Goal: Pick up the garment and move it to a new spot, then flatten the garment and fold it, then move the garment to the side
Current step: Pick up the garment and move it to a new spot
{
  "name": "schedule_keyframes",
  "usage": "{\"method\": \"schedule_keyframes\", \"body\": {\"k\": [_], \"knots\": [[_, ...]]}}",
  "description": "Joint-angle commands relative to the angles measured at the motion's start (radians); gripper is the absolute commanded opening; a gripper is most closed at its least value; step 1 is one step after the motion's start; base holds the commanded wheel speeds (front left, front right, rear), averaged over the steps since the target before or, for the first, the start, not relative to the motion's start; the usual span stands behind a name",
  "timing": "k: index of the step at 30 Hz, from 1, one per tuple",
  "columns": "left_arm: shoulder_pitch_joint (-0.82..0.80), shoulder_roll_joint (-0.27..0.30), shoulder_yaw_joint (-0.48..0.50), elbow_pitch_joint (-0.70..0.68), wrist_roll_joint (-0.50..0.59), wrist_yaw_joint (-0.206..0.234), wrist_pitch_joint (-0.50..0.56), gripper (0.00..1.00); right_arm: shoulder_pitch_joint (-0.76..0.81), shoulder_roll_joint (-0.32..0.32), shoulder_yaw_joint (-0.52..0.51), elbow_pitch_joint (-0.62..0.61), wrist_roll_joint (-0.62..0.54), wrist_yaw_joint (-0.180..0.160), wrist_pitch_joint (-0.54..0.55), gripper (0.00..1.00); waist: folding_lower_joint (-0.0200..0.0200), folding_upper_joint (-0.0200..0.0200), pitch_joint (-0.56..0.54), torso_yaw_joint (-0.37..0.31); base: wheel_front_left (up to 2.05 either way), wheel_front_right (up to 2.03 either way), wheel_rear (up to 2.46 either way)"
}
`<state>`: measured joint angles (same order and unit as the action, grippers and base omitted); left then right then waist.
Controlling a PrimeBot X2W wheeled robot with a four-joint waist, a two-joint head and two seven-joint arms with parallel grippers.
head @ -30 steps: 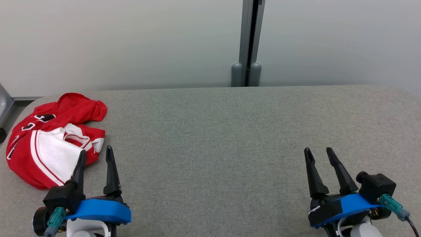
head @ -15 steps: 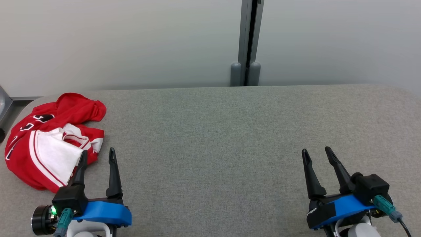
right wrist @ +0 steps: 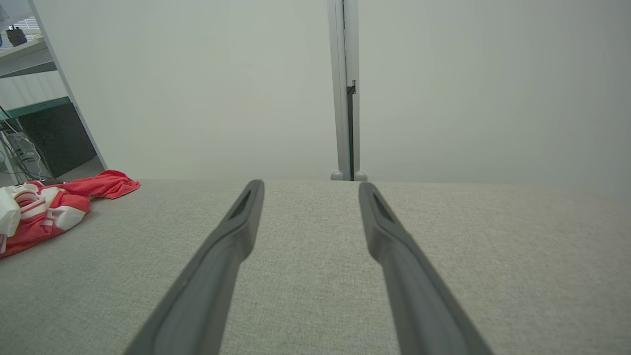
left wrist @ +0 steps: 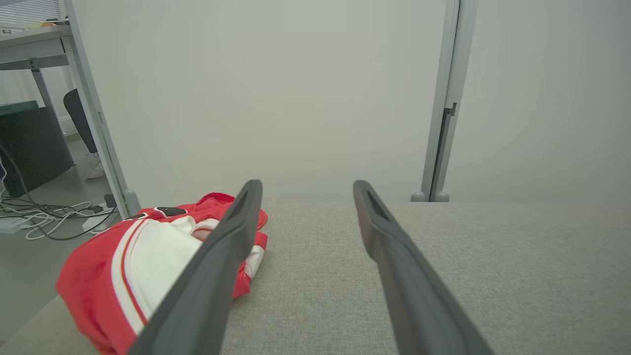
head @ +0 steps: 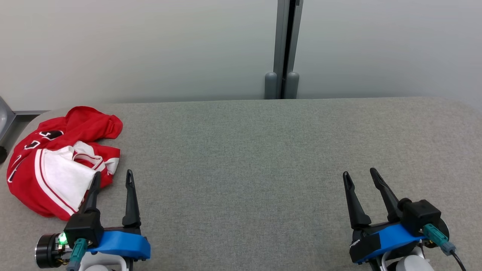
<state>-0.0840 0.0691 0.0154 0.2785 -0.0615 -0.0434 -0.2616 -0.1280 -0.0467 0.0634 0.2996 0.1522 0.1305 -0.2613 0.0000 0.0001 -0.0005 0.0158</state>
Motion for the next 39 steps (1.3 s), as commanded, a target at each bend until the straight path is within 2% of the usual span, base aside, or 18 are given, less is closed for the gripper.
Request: {"method": "schedule_keyframes", "body": {"k": [1,8,13,35,39], "knots": [[-0.008,0.007,-0.003,0.0,-0.004,0.005,-0.005,1.0,-0.004,-0.007,0.0,0.002,0.003,0.0,-0.006,1.0,0.0,-0.0001,0.0,0.001,0.0,0.0,0.0],[-0.013,0.01,-0.001,0.005,-0.007,0.007,-0.005,1.0,-0.009,-0.006,0.004,0.005,0.007,0.0,-0.006,1.0,0.0,-0.0001,0.004,0.015,0.0,0.0,0.0],[-0.022,0.016,0.003,0.009,-0.012,0.008,-0.005,1.0,-0.017,-0.006,0.013,0.006,0.009,0.0,-0.006,1.0,0.0,-0.0001,0.009,0.051,0.0,0.0,0.0],[-0.022,0.051,0.049,0.018,-0.034,0.028,-0.005,1.0,-0.027,-0.006,0.046,0.03,0.017,0.0,-0.005,1.0,0.0,-0.0001,0.015,0.308,0.0,0.0,0.0],[-0.014,0.055,0.054,0.02,-0.036,0.031,-0.005,1.0,-0.027,-0.006,0.05,0.032,0.018,0.0,-0.005,1.0,0.0,-0.0001,0.013,0.337,0.0,0.0,0.0]]}}
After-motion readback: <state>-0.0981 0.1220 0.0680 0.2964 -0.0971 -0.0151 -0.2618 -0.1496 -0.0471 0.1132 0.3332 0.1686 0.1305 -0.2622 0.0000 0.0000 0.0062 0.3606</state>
